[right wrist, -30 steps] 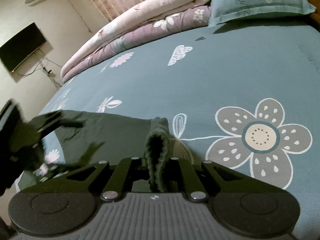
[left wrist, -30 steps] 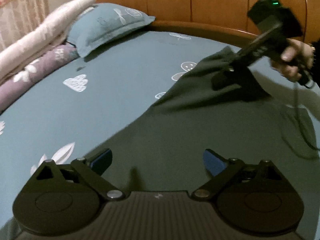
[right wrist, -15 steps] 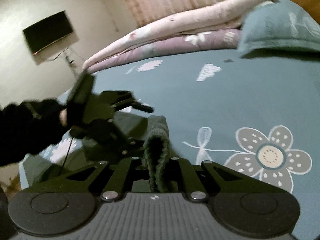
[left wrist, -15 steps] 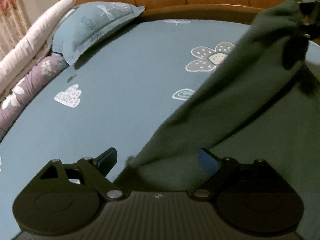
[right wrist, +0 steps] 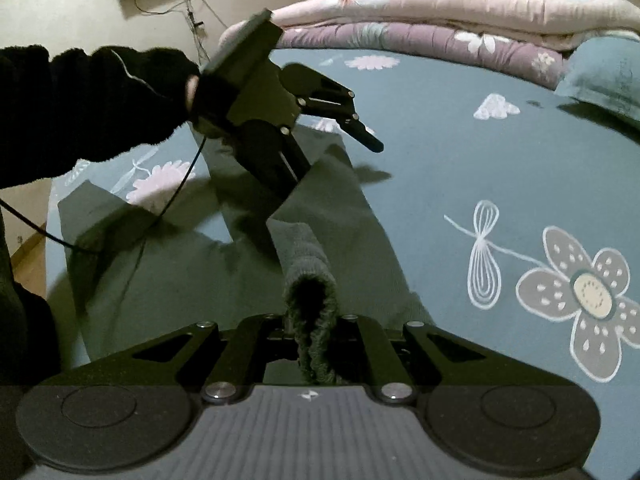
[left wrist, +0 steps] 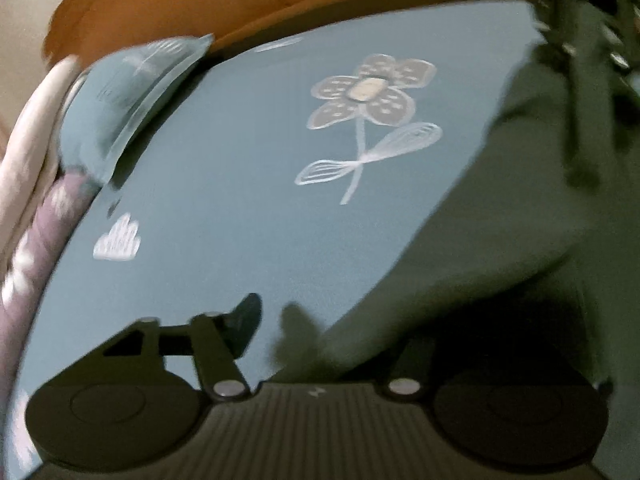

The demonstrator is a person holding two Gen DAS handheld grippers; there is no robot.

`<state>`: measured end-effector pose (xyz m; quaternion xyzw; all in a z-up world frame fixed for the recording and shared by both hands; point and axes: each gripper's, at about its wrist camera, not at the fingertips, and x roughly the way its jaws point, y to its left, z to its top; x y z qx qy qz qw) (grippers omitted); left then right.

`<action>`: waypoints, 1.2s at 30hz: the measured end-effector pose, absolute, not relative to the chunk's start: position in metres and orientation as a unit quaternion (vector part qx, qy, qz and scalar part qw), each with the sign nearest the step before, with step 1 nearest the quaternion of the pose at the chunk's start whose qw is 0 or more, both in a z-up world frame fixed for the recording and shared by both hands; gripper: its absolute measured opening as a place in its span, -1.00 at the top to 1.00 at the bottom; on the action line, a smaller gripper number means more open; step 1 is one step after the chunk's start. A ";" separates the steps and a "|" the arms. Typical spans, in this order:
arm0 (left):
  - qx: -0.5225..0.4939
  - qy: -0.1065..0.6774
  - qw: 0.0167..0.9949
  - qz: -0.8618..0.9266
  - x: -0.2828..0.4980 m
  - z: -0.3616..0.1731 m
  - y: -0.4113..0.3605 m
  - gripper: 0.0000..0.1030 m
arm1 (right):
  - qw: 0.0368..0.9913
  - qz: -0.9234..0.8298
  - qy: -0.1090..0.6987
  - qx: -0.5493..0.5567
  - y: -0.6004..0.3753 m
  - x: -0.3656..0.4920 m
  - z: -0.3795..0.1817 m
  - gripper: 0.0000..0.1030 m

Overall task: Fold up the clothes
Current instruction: 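Hold the waistband up with the right tool while the left tool reaches the hanging fabric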

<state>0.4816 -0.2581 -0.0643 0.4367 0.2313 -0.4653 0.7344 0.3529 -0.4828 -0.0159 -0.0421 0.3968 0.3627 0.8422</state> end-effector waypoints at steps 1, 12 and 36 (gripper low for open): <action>0.453 0.221 0.726 -0.467 0.478 -0.065 -0.259 -0.03 | 0.843 0.362 0.396 -0.040 -0.484 0.353 -0.015 0.81; 0.487 0.234 0.689 -0.483 0.484 -0.063 -0.254 0.43 | 0.853 0.349 0.387 -0.021 -0.498 0.350 -0.010 0.81; 0.497 0.255 0.665 -0.495 0.417 -0.015 -0.254 0.99 | 0.892 0.251 0.367 -0.080 -0.504 0.359 -0.009 0.77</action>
